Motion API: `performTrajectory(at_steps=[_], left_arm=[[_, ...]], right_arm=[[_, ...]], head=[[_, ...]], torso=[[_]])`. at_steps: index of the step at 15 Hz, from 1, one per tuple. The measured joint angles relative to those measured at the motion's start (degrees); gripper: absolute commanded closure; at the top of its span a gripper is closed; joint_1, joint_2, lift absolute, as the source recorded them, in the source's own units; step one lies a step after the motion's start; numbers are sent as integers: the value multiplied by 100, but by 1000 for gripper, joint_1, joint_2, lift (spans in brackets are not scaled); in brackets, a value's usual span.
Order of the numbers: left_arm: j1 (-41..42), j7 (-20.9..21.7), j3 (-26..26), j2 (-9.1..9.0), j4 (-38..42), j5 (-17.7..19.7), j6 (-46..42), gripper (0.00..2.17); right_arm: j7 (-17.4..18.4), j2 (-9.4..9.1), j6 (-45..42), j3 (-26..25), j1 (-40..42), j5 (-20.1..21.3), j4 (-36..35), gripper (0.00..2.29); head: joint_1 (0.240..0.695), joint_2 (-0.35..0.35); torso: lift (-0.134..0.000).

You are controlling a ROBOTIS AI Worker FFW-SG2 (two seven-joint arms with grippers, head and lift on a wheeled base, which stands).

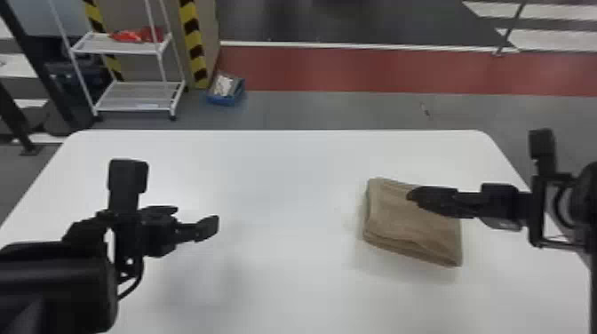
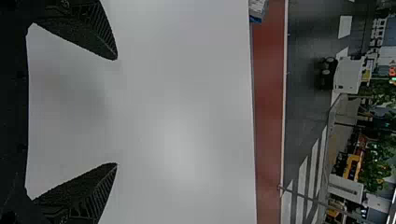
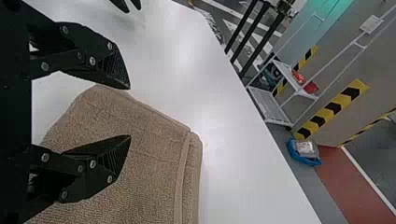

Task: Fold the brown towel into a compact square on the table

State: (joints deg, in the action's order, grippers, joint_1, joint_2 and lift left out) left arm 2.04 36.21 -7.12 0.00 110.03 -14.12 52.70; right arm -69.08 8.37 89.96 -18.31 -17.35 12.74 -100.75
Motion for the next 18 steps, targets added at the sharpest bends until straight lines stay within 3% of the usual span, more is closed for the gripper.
performTrajectory(at_steps=[3, 5, 6, 7, 8, 9, 14, 18], left_arm=[[-2, 0, -3, 0, -18, -2, 0, 70], [0, 0, -8, 0, -25, -3, 0, 66], [3, 0, -8, 0, -26, -2, 0, 70], [6, 0, -9, 0, -25, -2, 0, 70], [7, 0, -9, 0, -19, -1, 0, 70], [9, 0, -11, 0, -12, -1, 0, 70], [8, 6, -55, 0, -21, 3, -12, 70], [7, 8, -92, 0, -48, 5, -73, 70]], right_arm=[[80, -5, 0, -256, 18, -284, -55, 63], [541, -49, 0, -358, 5, -355, -56, 262], [748, -69, 0, -364, 6, -370, -19, 542], [910, -85, 0, -354, 4, -380, 64, 961], [987, -96, 0, -339, -12, -385, 162, 1595], [1060, -109, 0, -326, -25, -389, 223, 1990], [1899, -196, 0, 43, -75, -417, 302, 2074], [2117, -271, 0, 428, -243, -423, 614, 2074]], head=[[695, -44], [695, -54], [695, -57], [695, -62], [695, -61], [695, -61], [695, -49], [695, -16]], torso=[[-124], [-124], [-124], [-124], [-124], [-124], [-124], [-124]])
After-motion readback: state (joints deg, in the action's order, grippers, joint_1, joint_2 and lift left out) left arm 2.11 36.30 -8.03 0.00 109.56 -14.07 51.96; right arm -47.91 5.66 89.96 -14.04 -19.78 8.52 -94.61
